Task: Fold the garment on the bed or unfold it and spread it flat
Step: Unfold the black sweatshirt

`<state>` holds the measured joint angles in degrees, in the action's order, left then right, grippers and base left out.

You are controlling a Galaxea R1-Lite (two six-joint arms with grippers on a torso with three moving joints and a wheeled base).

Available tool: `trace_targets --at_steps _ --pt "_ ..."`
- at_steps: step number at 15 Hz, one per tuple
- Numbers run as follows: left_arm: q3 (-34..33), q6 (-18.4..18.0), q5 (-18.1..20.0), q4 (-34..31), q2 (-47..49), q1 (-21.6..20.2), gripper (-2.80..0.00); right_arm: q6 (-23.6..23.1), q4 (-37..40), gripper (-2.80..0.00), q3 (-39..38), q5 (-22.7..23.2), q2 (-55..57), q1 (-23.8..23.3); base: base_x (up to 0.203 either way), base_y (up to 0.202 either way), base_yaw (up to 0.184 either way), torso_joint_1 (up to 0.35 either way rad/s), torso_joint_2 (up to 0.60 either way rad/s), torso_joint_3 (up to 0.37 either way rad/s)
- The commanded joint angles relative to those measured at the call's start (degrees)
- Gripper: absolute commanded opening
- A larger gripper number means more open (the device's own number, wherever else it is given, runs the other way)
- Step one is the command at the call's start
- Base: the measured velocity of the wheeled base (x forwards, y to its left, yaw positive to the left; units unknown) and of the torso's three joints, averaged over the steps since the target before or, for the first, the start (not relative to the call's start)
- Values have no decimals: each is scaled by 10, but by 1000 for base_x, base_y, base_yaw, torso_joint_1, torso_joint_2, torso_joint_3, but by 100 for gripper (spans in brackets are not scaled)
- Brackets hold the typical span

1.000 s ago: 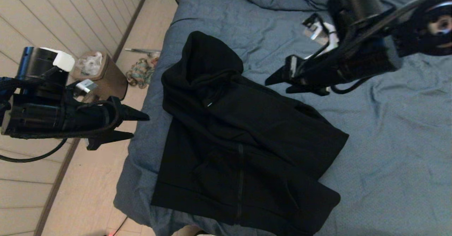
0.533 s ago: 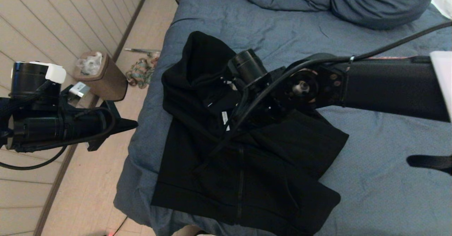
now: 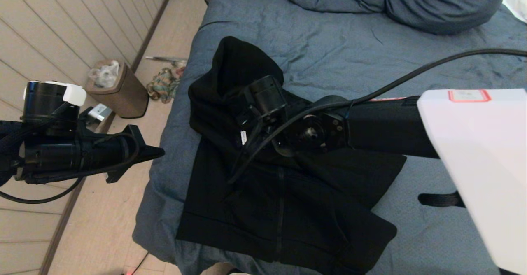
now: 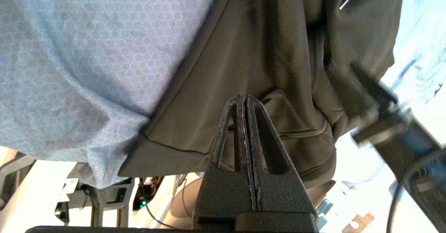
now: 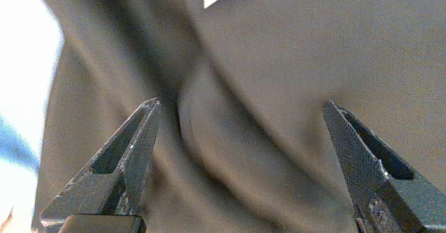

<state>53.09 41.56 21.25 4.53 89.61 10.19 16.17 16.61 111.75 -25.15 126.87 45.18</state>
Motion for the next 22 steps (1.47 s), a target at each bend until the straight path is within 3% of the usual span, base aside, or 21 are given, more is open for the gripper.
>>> trace_targets --at_steps 1,5,9,11,12,17,22 --pt "0 3 1 0 3 0 -280 -10 -23 0 -1 -14 21 -1 0 0 0 0 0 0" --pt "0 2 0 1 4 0 -280 -73 -53 0 1 -82 51 4 0 0 0 0 0 0" --pt "0 3 1 1 9 0 -280 -142 -188 0 0 -167 77 -2 0 0 0 0 0 0" --pt "1 3 0 1 9 0 -280 -167 -206 0 0 -174 87 -5 0 0 0 0 0 0" --pt "1 4 1 1 12 0 -280 -173 -207 -280 1 -175 91 -5 0 0 0 0 0 0" --pt "4 3 2 1 30 0 -280 -181 -207 -280 3 -176 80 -7 0 0 0 0 0 0" --pt "3 3 2 1 50 13 -280 -211 -206 -280 1 -178 4 -73 0 0 0 0 0 0"
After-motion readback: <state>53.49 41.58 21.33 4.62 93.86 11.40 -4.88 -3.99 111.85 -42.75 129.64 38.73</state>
